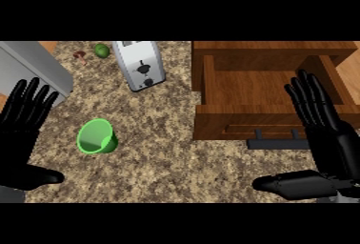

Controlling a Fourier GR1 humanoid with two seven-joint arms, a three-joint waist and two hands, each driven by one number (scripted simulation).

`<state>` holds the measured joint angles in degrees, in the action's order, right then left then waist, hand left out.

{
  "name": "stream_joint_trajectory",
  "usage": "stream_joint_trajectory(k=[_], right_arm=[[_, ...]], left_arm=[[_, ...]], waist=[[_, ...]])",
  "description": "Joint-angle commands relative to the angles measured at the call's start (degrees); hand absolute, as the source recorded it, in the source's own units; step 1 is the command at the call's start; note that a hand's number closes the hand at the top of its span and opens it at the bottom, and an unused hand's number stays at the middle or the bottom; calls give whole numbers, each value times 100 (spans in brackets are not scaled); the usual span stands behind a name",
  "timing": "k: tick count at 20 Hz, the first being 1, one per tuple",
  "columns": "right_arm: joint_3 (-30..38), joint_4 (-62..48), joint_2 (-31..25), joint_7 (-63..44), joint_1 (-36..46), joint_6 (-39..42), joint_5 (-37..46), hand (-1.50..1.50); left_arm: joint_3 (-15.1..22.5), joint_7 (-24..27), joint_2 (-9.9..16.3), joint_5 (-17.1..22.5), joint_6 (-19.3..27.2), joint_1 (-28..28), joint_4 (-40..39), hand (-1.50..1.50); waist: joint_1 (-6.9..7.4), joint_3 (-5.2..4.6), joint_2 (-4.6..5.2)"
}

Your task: Pick up the cup, place it into the drawer and close the drawer

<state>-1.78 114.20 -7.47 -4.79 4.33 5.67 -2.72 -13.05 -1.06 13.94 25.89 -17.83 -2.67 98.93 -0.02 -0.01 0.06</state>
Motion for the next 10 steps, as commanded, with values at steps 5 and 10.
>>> stream_joint_trajectory(k=[5,10], right_arm=[[565,-535,-265,59,560,352,-423,-150],[400,-314,-110,-95,635,141,-190,-150]], left_arm=[[18,917,-92,-900,-73,-513,-1829,-150],[-189,1921,74,-1096,-638,-36,-2799,-150]], waist=[[-27,-1,5],[-7,-3,-1]])
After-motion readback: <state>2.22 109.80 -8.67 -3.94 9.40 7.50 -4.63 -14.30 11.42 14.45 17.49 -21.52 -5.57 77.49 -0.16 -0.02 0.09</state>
